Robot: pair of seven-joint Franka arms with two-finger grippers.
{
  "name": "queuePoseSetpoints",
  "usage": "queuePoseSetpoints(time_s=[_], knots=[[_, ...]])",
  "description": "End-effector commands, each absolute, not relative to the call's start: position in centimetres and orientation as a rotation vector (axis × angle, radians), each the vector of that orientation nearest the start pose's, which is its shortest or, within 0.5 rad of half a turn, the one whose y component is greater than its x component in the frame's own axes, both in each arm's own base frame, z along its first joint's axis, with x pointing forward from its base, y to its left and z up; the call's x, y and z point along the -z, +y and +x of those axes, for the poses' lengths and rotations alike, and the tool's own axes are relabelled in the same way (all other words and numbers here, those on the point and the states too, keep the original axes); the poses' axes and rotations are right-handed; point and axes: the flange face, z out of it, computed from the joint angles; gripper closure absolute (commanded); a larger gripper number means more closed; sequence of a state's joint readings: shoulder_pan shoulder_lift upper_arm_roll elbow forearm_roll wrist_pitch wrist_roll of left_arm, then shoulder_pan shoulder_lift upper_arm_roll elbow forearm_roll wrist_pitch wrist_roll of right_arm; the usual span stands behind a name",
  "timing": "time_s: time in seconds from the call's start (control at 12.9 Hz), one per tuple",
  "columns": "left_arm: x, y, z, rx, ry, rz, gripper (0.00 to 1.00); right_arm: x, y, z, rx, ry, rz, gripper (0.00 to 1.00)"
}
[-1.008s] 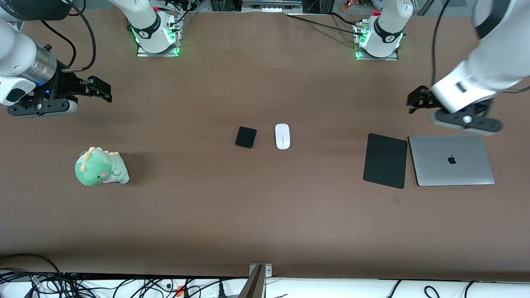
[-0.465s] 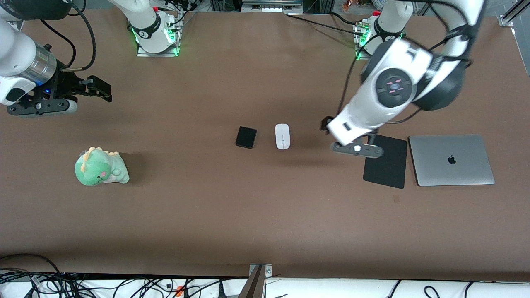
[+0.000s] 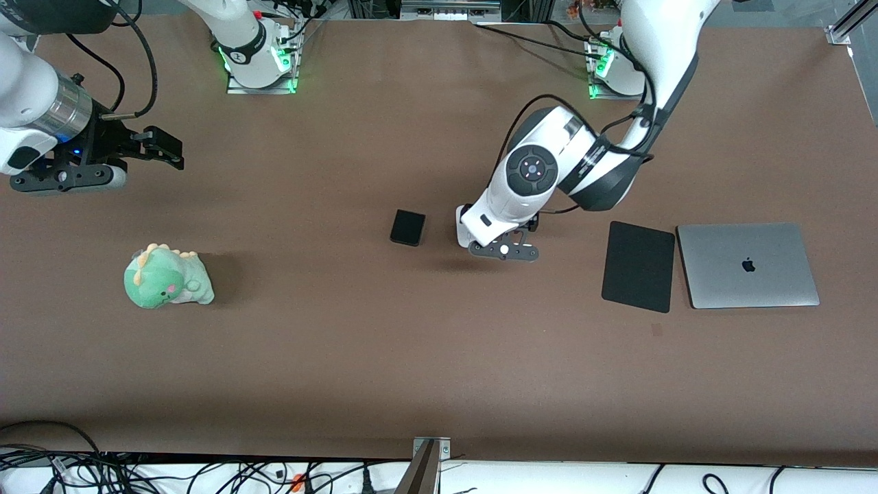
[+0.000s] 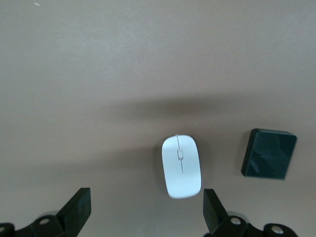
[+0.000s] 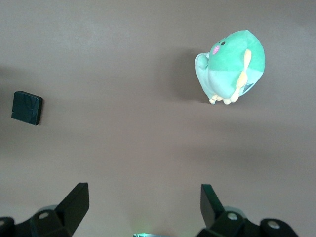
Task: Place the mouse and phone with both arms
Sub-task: 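Lower the left gripper over the white mouse and close on it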
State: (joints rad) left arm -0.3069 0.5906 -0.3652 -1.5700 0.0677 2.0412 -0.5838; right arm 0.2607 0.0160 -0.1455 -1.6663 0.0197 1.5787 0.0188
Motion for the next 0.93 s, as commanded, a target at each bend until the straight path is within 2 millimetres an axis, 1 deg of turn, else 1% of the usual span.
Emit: queuePoseSetpoints(time_s=[0.0, 0.08, 0.23, 0.31, 0.39, 0.62, 0.7, 0.78, 0.85], knots=[[-27.1, -40.1, 53.7, -0.162, 0.159, -3.209, 0.00, -57.3, 6.4, 55.1, -0.159, -0.156, -3.136, 0.00], [-26.0, -40.3, 53.0, -0.133, 0.168, -3.227, 0.00, -57.2, 6.4, 55.2, -0.156, -0.153, -3.137, 0.00], [-23.5, -40.8, 52.0, -0.140, 0.159, -3.238, 0.00, -57.1, 6.4, 55.2, -0.161, -0.156, -3.137, 0.00], [-22.4, -42.1, 51.0, -0.145, 0.142, -3.239, 0.00, -57.2, 6.4, 55.2, -0.159, -0.156, -3.137, 0.00], [-21.1, -43.0, 50.3, -0.141, 0.118, -3.245, 0.00, -57.2, 6.4, 55.2, -0.159, -0.156, -3.137, 0.00], [-18.6, -43.2, 50.0, -0.064, 0.101, -3.190, 0.00, -57.1, 6.4, 55.2, -0.161, -0.153, -3.137, 0.00], [-18.2, -43.6, 49.8, -0.032, 0.079, -3.195, 0.00, -57.1, 6.4, 55.2, -0.161, -0.153, -3.137, 0.00], [-17.4, -43.7, 49.6, -0.036, 0.069, -3.196, 0.00, -57.1, 6.4, 55.2, -0.164, -0.153, -3.137, 0.00], [-17.2, -44.1, 49.3, -0.033, 0.076, -3.203, 0.00, -57.1, 6.4, 55.2, -0.164, -0.153, -3.137, 0.00]])
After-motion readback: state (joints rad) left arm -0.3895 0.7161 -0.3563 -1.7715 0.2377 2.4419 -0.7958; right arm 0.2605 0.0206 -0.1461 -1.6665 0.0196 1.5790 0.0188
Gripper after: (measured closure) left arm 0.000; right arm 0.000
